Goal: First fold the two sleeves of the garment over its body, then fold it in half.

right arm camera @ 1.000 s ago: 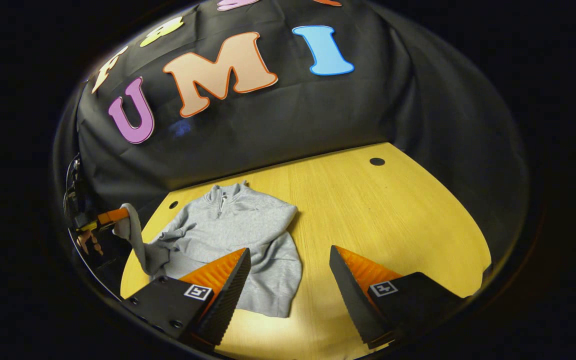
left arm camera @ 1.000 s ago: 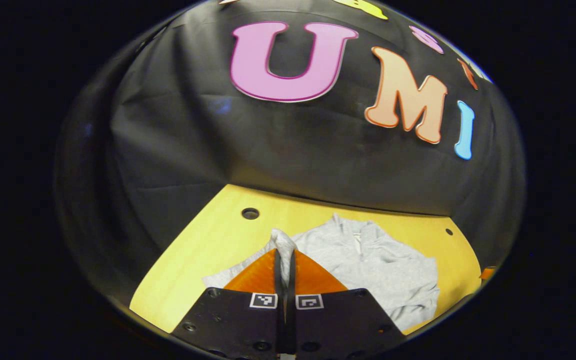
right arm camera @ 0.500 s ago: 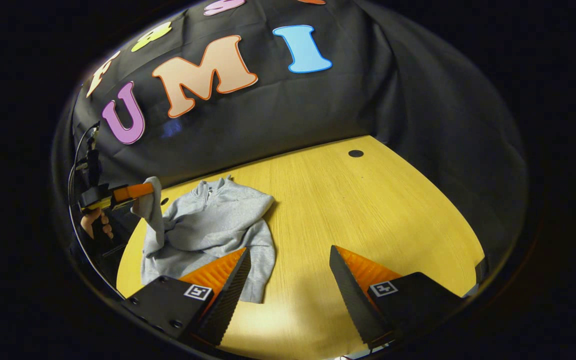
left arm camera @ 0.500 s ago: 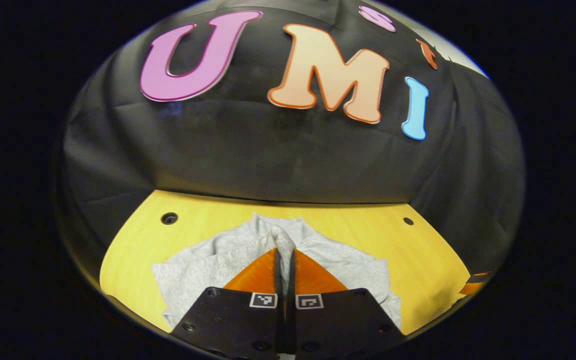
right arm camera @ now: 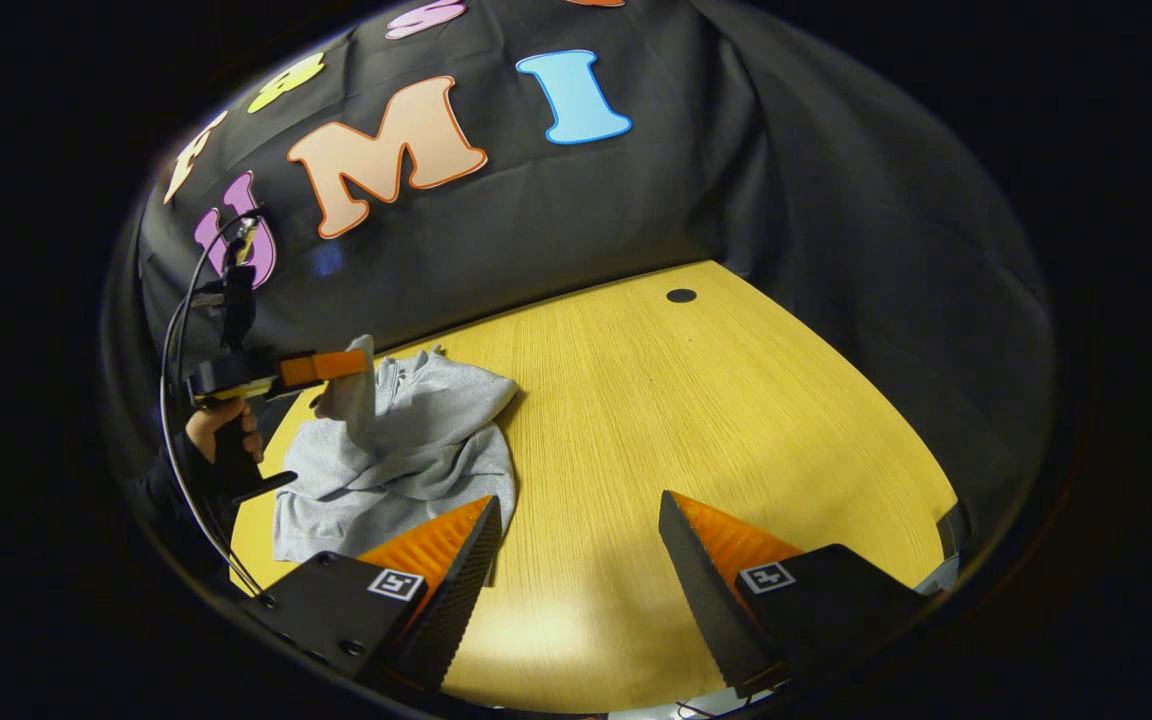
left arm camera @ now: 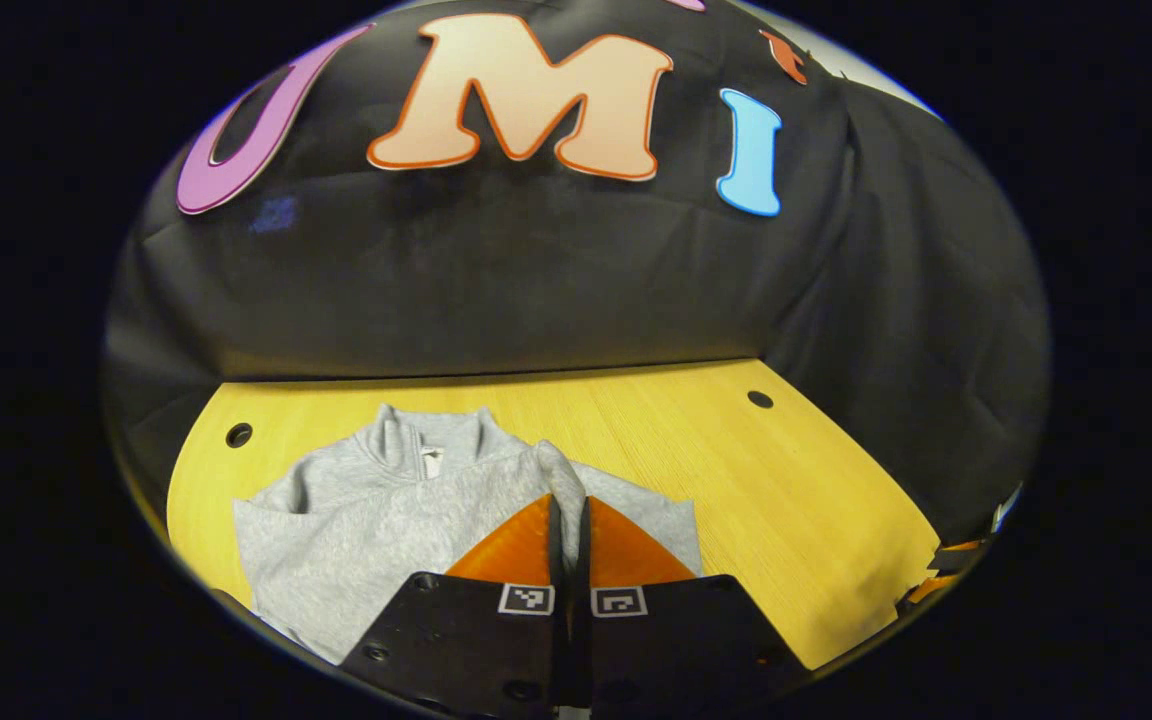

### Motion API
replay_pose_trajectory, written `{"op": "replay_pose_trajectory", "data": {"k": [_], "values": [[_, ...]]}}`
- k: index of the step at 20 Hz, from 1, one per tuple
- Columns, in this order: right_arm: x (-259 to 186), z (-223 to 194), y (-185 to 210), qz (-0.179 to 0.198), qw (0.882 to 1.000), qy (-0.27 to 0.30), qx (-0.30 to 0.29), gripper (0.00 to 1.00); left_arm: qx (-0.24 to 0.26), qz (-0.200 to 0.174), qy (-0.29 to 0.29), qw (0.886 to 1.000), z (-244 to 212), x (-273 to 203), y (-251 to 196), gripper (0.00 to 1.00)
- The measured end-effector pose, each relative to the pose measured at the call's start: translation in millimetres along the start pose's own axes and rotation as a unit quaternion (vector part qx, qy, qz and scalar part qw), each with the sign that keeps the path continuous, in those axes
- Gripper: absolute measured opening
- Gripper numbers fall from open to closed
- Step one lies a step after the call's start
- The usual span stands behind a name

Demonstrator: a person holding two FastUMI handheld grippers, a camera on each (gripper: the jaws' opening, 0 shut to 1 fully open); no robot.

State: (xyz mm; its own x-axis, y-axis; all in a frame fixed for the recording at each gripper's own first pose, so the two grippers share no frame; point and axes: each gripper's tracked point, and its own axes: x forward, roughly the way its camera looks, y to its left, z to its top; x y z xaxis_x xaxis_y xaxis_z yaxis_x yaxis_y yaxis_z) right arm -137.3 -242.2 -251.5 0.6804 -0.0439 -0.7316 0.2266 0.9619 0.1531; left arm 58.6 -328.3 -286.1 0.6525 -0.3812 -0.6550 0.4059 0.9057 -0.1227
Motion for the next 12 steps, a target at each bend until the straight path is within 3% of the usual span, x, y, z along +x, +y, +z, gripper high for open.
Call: {"op": "replay_pose_trajectory", "data": {"k": [4, 6, 9, 10, 11, 12], "values": [[4.0, -5.7, 6.5, 0.007, 1.0, 0.002, -0.003, 0.98, 0.011, 0.001, 0.027, 1.0, -18.9, 16.9, -9.5, 0.0], [7.0, -7.7, 13.3, 0.014, 1.0, 0.004, -0.004, 0.98, 0.008, -0.005, 0.016, 1.0, -17.6, 15.8, -14.1, 0.08], [12.2, -9.7, 28.1, 0.028, 1.0, 0.007, -0.01, 0.94, 0.026, -0.011, 0.001, 1.0, -13.0, 6.3, -11.8, 0.58], [13.8, -9.0, 34.5, 0.033, 0.999, 0.007, -0.012, 0.98, 0.038, -0.005, 0.0, 0.999, -11.3, 0.9, -7.2, 0.75], [16.5, -8.2, 40.5, 0.038, 0.999, 0.007, -0.015, 0.94, 0.047, 0.002, -0.004, 0.999, -9.4, -4.3, -1.8, 0.92], [19.1, -7.7, 47.3, 0.044, 0.999, 0.007, -0.018, 0.98, 0.051, 0.008, -0.01, 0.999, -7.0, -10.9, 5.2, 0.94]]}}
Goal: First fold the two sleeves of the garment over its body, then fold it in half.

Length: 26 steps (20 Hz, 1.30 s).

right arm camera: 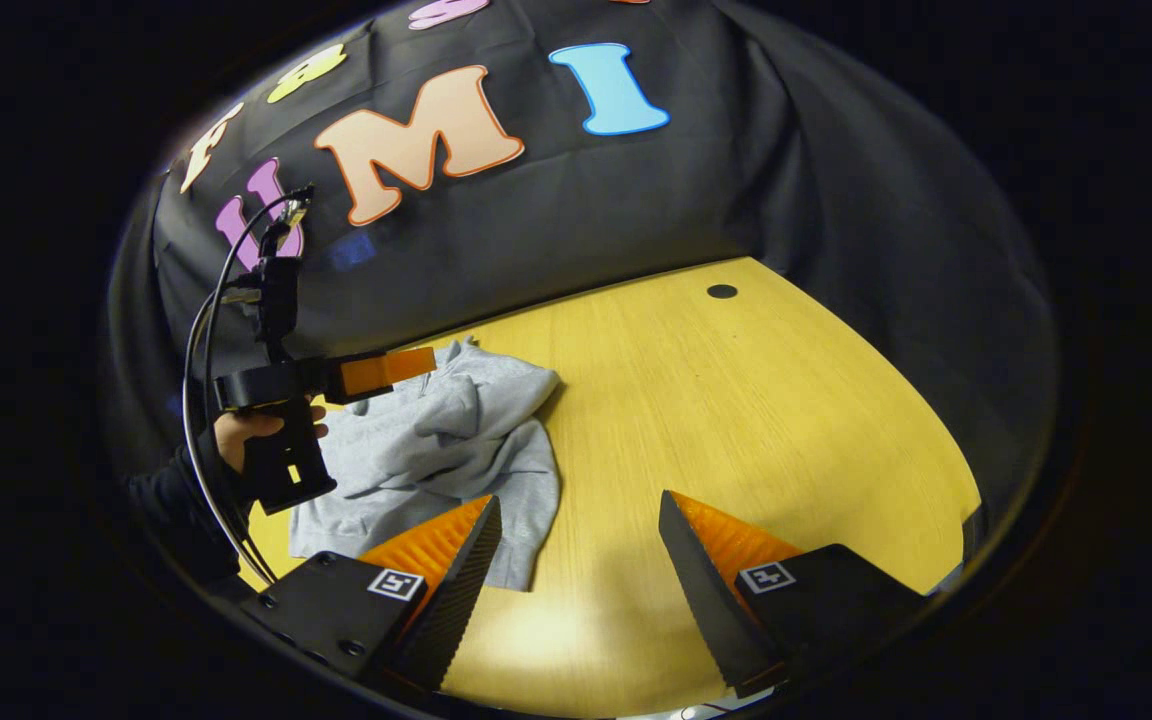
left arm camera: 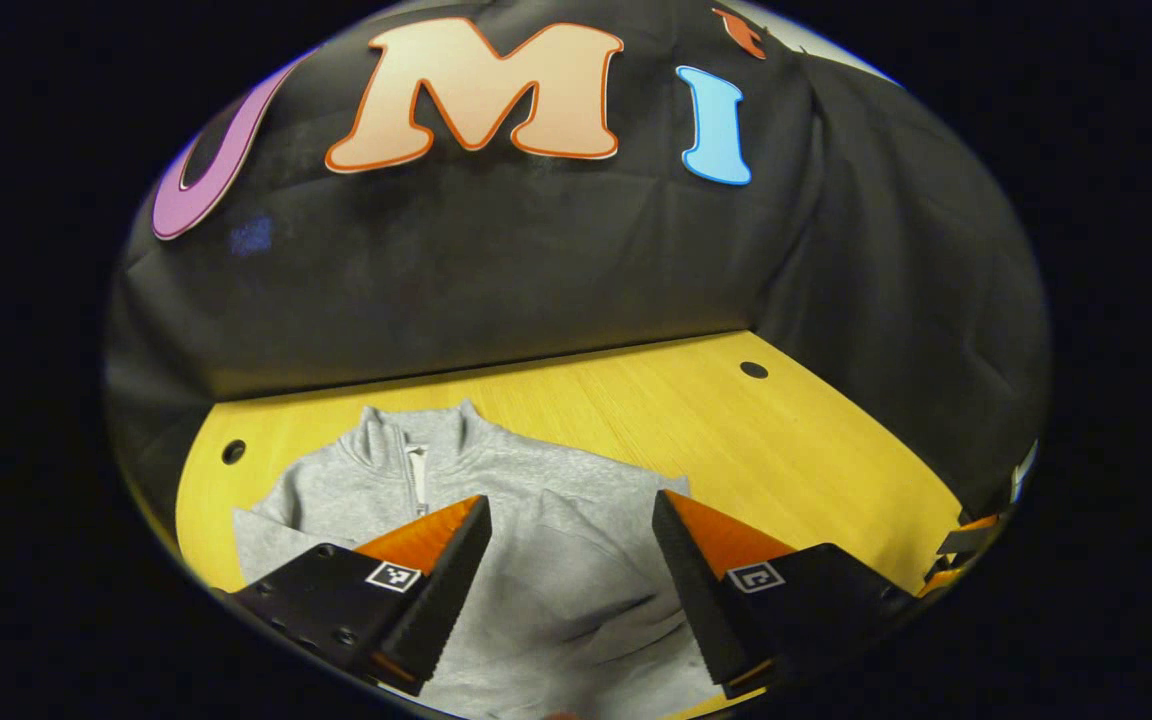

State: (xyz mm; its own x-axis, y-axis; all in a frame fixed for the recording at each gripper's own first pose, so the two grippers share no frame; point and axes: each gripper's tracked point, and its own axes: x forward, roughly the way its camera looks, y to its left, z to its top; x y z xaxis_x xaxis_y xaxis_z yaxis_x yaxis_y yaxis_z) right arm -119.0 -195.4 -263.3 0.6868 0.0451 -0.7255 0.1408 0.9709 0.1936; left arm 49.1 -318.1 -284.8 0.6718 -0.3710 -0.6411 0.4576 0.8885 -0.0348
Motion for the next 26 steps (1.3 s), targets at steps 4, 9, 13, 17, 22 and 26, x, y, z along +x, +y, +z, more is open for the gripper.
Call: {"op": "replay_pose_trajectory", "data": {"k": [4, 9, 13, 17, 22, 26], "values": [[15.1, -0.2, 27.7, 0.021, 1.0, 0.004, -0.011, 0.98, -0.015, 0.013, -0.028, 0.999, 3.8, -35.9, 28.1, 0.96], [31.9, -6.1, 52.4, 0.027, 0.999, 0.006, -0.04, 0.98, -0.006, 0.062, -0.04, 0.997, -13.8, -81.0, 85.6, 0.96], [44.3, -12.8, 61.0, 0.023, 0.998, 0.011, -0.064, 0.98, -0.016, 0.095, -0.029, 0.995, -47.0, -114.7, 126.5, 0.96], [58.2, -22.3, 67.3, 0.018, 0.996, 0.024, -0.079, 0.98, -0.058, 0.123, 0.001, 0.991, -94.1, -140.7, 155.9, 0.96], [71.6, -36.5, 65.0, 0.006, 0.994, 0.041, -0.1, 0.99, -0.079, 0.147, 0.053, 0.985, -160.3, -167.6, 178.1, 0.97], [78.4, -49.6, 62.5, 0.0, 0.993, 0.061, -0.105, 0.99, -0.085, 0.143, 0.083, 0.982, -204.4, -176.3, 179.3, 0.97]]}}
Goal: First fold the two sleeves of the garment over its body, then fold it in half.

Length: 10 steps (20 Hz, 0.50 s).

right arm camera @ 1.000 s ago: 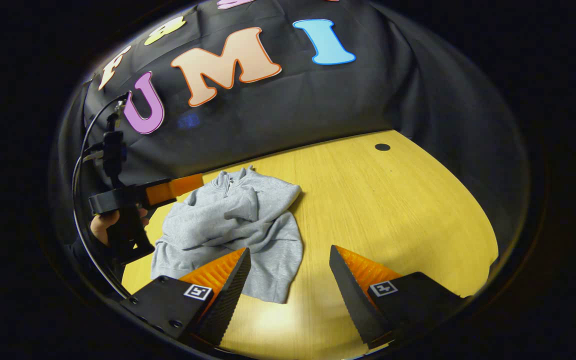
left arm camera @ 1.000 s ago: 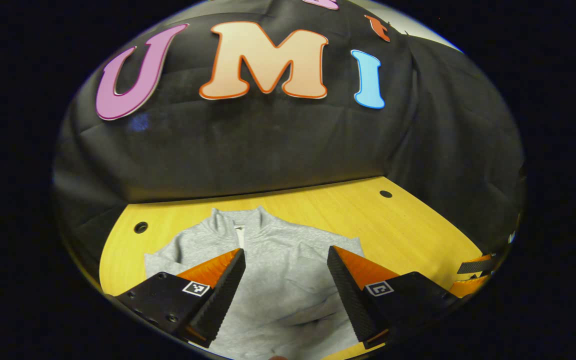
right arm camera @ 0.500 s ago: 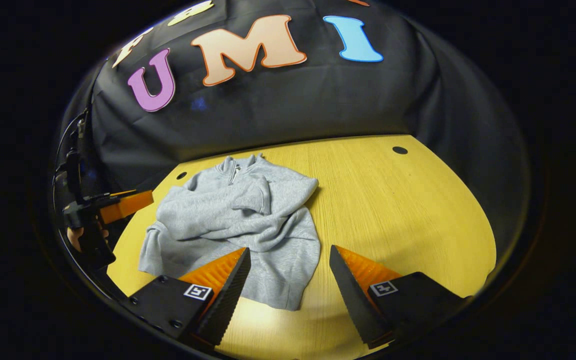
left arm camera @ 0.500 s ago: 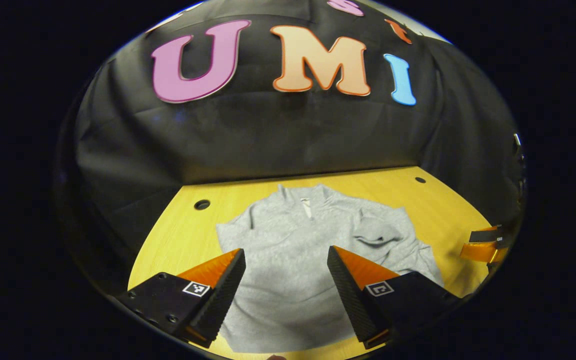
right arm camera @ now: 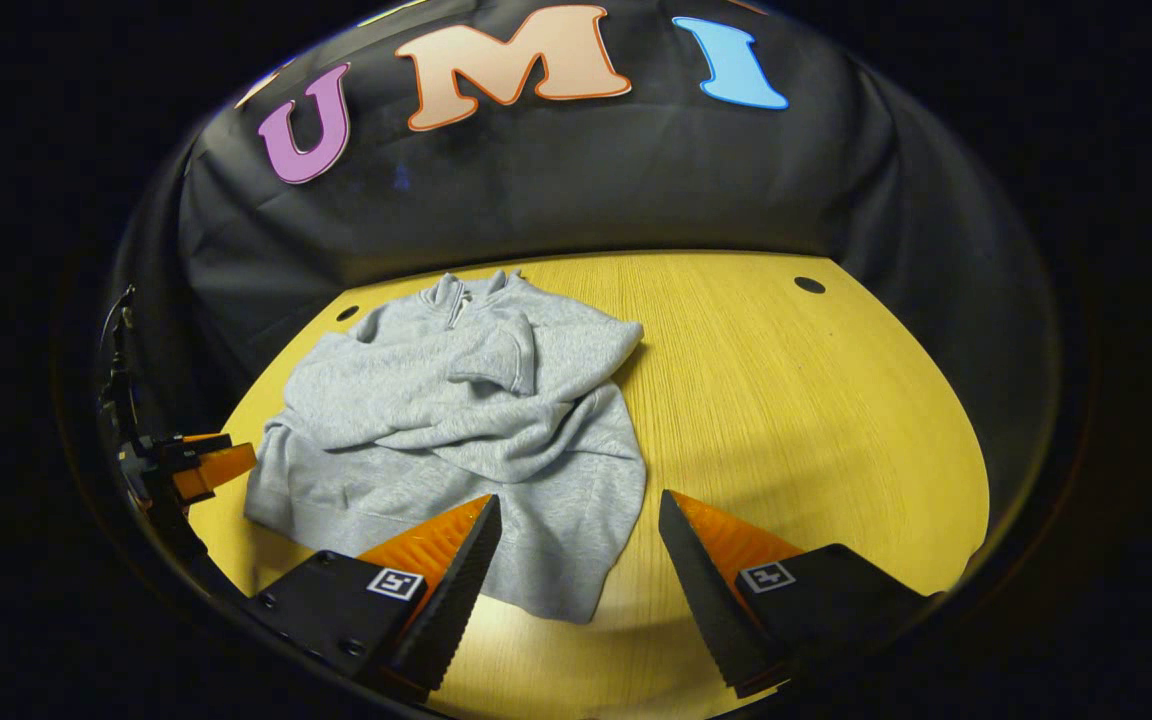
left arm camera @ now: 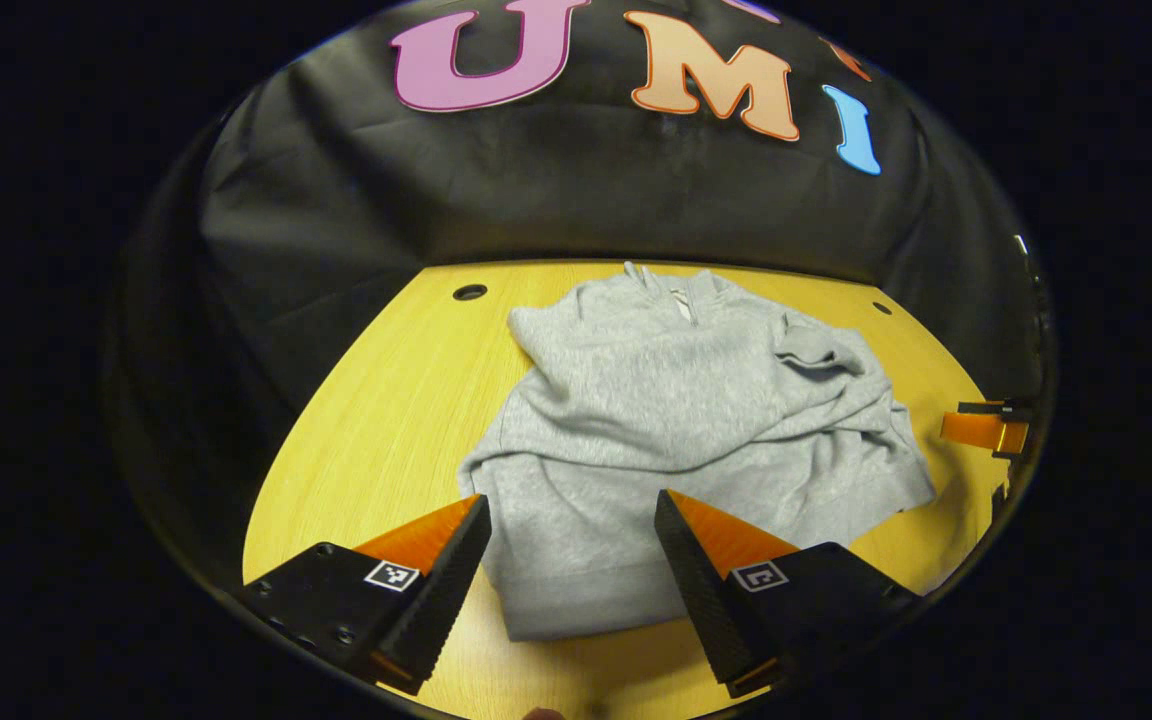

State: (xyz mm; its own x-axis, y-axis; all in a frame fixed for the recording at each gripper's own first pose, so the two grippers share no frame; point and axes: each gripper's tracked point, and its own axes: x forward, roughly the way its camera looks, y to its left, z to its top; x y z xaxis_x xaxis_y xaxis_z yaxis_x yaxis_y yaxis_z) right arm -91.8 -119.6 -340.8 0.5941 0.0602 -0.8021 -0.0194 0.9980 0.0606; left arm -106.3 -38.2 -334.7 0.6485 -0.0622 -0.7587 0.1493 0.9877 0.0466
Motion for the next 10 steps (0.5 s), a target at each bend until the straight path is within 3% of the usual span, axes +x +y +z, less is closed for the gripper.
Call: {"op": "replay_pose_trajectory", "data": {"k": [2, 7, 8, 10], "values": [[3.9, -10.4, 1.7, -0.002, 1.0, 0.013, -0.006, 0.95, 0.004, 0.006, 0.018, 1.0, -18.1, 3.8, 4.6, 0.97], [15.6, -38.4, 1.9, -0.016, 0.998, 0.045, -0.028, 0.99, -0.006, 0.008, 0.052, 0.999, -51.7, 7.9, 8.0, 0.96], [17.2, -44.1, 0.3, -0.02, 0.998, 0.054, -0.032, 0.94, -0.01, 0.007, 0.049, 0.999, -50.8, 7.9, 7.1, 0.97], [22.4, -53.1, -2.0, -0.027, 0.997, 0.066, -0.036, 0.99, -0.015, 0.001, 0.049, 0.999, -53.3, 11.3, 5.4, 0.96]]}}
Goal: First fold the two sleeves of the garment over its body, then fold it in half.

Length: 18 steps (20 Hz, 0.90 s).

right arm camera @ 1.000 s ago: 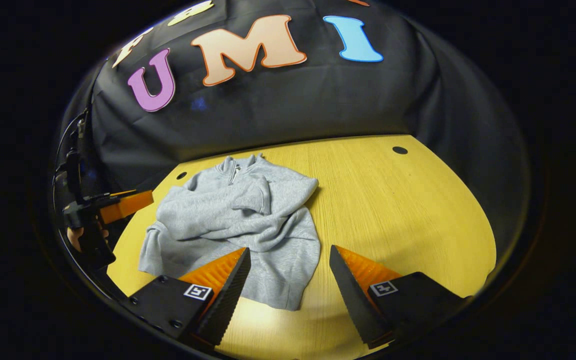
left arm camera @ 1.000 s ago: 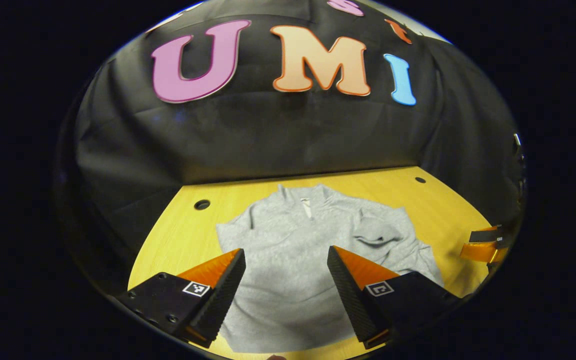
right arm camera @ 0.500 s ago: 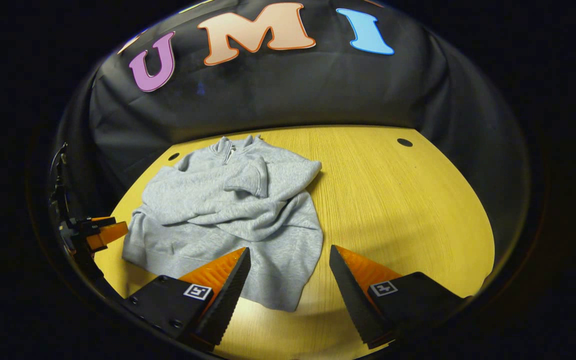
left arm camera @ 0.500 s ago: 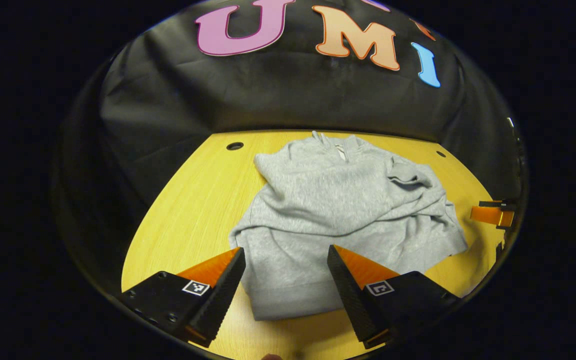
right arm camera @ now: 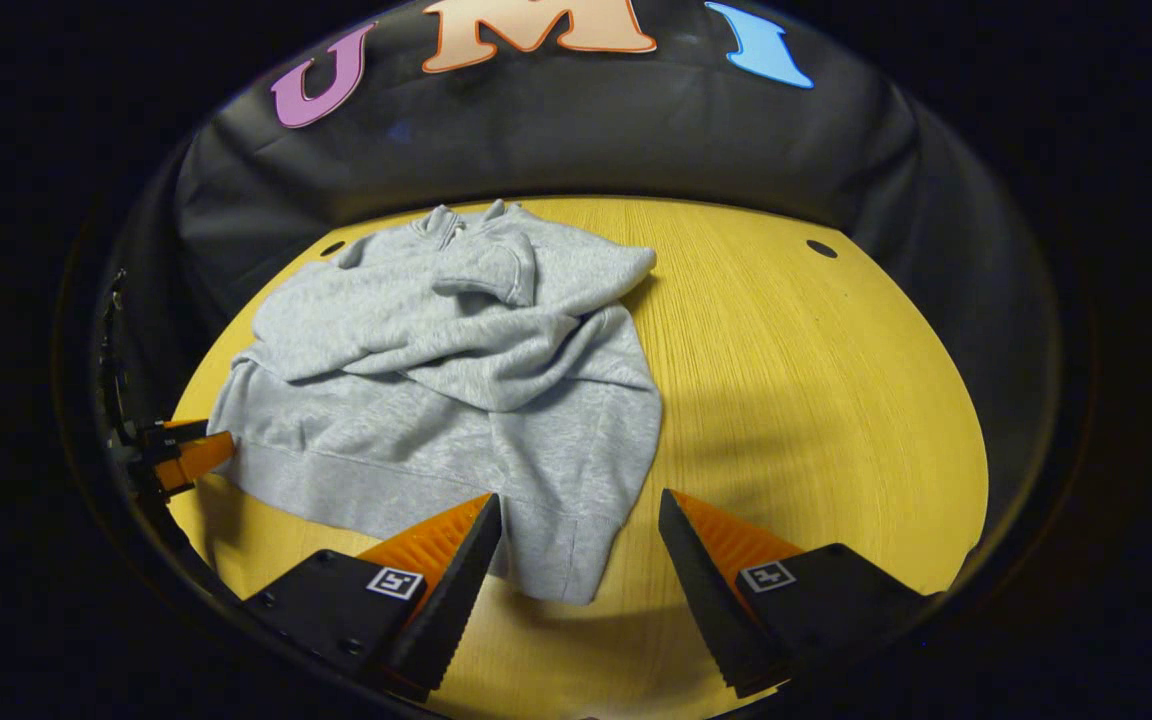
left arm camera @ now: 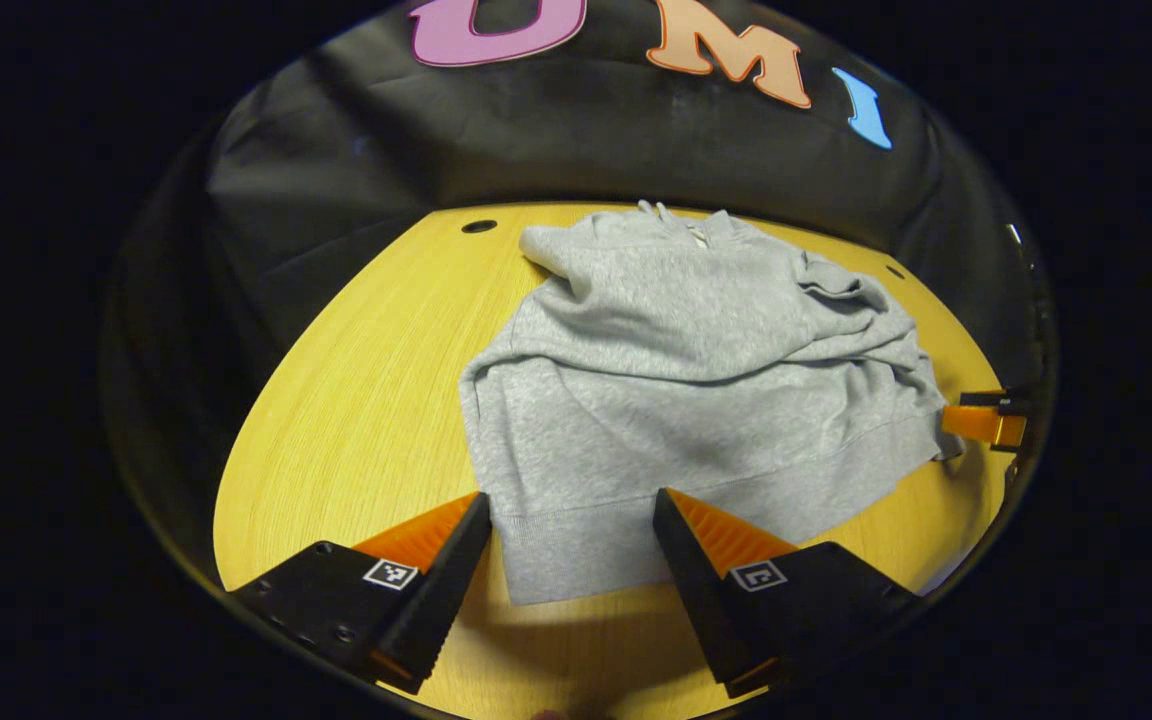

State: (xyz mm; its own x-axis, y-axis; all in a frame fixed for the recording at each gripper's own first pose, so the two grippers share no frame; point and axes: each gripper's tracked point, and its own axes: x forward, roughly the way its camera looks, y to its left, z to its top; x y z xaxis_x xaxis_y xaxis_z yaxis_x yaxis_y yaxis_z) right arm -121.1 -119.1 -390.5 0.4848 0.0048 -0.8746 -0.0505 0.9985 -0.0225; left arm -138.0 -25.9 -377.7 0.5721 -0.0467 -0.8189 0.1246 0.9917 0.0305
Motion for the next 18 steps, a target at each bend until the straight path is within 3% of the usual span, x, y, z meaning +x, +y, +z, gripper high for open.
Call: {"op": "replay_pose_trajectory", "data": {"k": [4, 6, 9, 10, 11, 12, 14, 16, 17, 18], "values": [[4.1, -4.6, 2.0, 0.004, 1.0, 0.012, 0.006, 0.94, -0.002, -0.005, -0.006, 1.0, 1.0, -0.6, 0.4, 0.98], [5.6, -5.5, 3.5, 0.006, 1.0, 0.011, -0.002, 0.98, -0.007, -0.004, -0.008, 1.0, 2.3, -0.8, 0.9, 0.96], [6.4, -7.1, 13.0, 0.024, 0.999, 0.018, -0.016, 0.83, -0.005, -0.013, -0.008, 1.0, 3.2, 1.7, -8.3, 0.87], [5.7, -6.5, 18.3, 0.032, 0.999, 0.021, -0.02, 0.75, 0.0, -0.02, -0.008, 1.0, 3.5, 1.9, -11.8, 0.8], [5.5, -6.6, 23.1, 0.039, 0.999, 0.022, -0.026, 0.66, 0.003, -0.026, -0.008, 1.0, 6.4, 3.7, -13.8, 0.64], [6.1, -6.0, 27.6, 0.047, 0.998, 0.023, -0.029, 0.46, 0.004, -0.03, -0.008, 1.0, 6.1, 4.5, -16.3, 0.6], [7.1, -7.6, 29.1, 0.053, 0.998, 0.033, -0.025, 0.24, -0.002, -0.041, -0.01, 0.999, 7.7, 6.1, -20.5, 0.42], [7.6, -5.5, 29.8, 0.06, 0.997, 0.044, -0.011, 0.14, -0.017, -0.061, -0.013, 0.998, 10.9, 6.7, -26.2, 0.29], [7.3, -6.9, 30.7, 0.062, 0.997, 0.049, -0.006, 0.11, -0.027, -0.068, -0.011, 0.997, 10.5, 7.5, -27.2, 0.11], [7.4, -5.9, 30.2, 0.065, 0.997, 0.05, -0.009, 0.07, -0.036, -0.073, -0.007, 0.997, 9.3, 7.2, -27.4, 0.08]]}}
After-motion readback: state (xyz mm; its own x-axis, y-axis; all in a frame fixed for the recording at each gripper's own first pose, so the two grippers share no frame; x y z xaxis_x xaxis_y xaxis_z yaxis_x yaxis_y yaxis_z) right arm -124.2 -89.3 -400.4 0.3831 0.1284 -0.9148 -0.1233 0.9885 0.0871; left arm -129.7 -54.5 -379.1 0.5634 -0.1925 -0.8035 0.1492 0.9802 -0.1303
